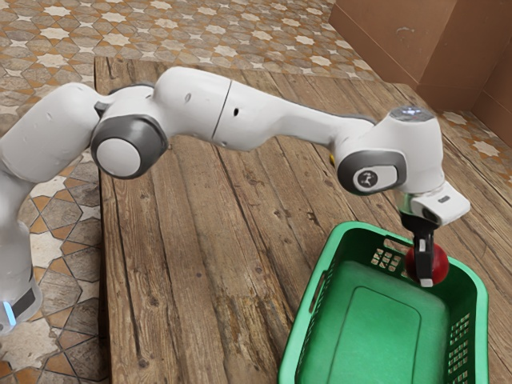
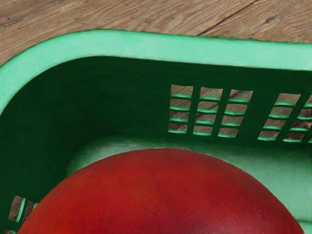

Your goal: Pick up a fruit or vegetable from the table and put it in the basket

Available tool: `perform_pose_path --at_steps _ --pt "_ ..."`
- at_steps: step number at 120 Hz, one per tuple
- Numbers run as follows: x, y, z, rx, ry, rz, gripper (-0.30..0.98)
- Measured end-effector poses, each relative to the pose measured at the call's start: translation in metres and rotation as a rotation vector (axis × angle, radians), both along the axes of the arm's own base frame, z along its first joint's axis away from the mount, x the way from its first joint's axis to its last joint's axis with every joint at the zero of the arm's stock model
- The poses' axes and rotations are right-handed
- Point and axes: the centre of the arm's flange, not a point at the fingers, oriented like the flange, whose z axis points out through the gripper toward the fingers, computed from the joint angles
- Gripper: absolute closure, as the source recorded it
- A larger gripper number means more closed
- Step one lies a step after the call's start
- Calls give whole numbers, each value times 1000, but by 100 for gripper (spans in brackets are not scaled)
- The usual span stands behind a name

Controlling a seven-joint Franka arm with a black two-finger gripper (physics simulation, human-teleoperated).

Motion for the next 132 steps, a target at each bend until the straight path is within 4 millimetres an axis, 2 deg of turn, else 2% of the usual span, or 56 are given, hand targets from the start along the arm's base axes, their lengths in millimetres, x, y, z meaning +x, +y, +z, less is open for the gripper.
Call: perform_pose_path --at_steps 14,21,29,68,80,116,124,132 --pt "-2 -11 4 -12 -28 -12 20" --pt "-4 -16 6 -18 -36 -19 10" --pt "-5 -18 7 -25 -42 -23 6" --pt "-4 -18 0 -62 -26 -21 5" --pt "-1 -5 -12 -42 7 -3 3" --pt "-3 -5 -16 -29 31 2 0" --pt "-3 6 -9 -22 39 18 0" --pt "-7 33 19 6 55 73 0"
